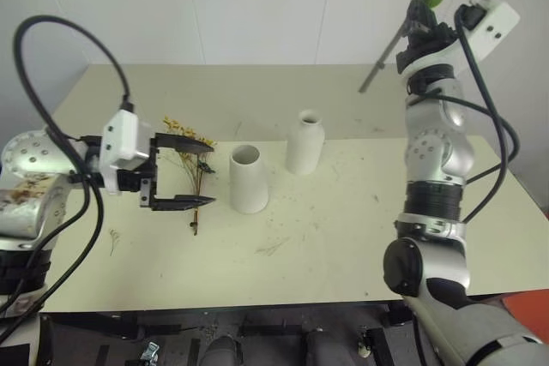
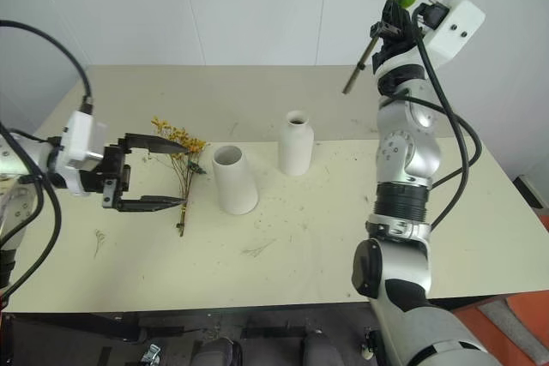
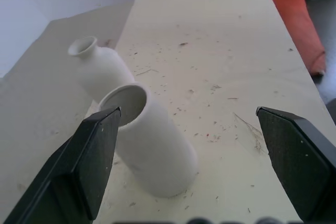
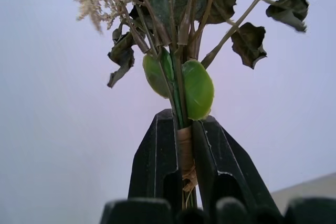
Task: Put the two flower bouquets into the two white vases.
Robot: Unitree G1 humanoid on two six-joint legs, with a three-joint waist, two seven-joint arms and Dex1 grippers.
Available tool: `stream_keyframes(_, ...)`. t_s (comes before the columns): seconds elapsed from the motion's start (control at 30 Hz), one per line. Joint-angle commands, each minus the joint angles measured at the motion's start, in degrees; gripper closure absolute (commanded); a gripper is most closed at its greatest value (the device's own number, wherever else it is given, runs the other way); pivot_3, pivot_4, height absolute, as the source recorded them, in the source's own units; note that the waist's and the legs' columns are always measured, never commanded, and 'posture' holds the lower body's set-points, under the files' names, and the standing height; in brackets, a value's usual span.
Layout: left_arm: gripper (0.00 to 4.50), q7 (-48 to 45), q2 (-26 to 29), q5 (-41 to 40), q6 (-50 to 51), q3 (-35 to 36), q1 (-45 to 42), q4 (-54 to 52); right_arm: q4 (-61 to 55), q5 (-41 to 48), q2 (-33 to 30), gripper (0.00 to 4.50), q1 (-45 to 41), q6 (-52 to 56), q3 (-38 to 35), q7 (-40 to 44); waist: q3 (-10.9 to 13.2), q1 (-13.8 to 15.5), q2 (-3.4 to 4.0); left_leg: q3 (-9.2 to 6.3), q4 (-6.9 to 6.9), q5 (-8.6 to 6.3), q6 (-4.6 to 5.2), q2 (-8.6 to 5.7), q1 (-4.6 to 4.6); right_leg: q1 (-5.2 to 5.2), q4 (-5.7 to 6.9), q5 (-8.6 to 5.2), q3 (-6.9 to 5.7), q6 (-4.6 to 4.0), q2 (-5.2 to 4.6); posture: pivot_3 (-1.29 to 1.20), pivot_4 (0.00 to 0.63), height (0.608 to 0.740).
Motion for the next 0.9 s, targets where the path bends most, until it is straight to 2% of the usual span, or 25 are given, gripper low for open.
stream_keyframes(0.03, 0.0, 1.5, 0.5, -1.2, 1.1, 3.3, 1.7, 0.6, 1.4, 2.2, 2.4, 4.32, -2.4, -5.3, 1.8, 4.3, 0.0, 0.0, 0.0, 0.0, 0.0, 0.0, 0.0, 0.01, 0.0, 0.0, 0.0, 0.0, 0.0, 0.0, 0.01, 0.0, 0.15, 0.74)
stream_keyframes(0.37, 0.0, 3.5, 1.5, -0.2, 1.1, 5.5, 6.0, 0.1, 14.2, -0.9, 6.3, 4.32, -3.4, -13.5, 5.1, 8.6, 0.0, 0.0, 0.05, 0.0, -0.06, 0.01, -0.03, 0.02, 0.01, -0.01, 0.01, 0.01, -0.04, -0.03, 0.01, 0.0, 0.15, 0.74)
stream_keyframes(0.9, 0.0, 5.0, 1.9, -1.2, 2.8, 6.3, 6.7, -2.5, 22.7, -3.8, 4.1, 4.32, -2.7, -20.8, 6.6, 12.4, 0.0, -0.1, 0.06, 0.0, -0.08, 0.02, -0.04, 0.03, 0.04, -0.01, 0.0, 0.02, -0.04, -0.04, 0.01, 0.0, 0.15, 0.74)
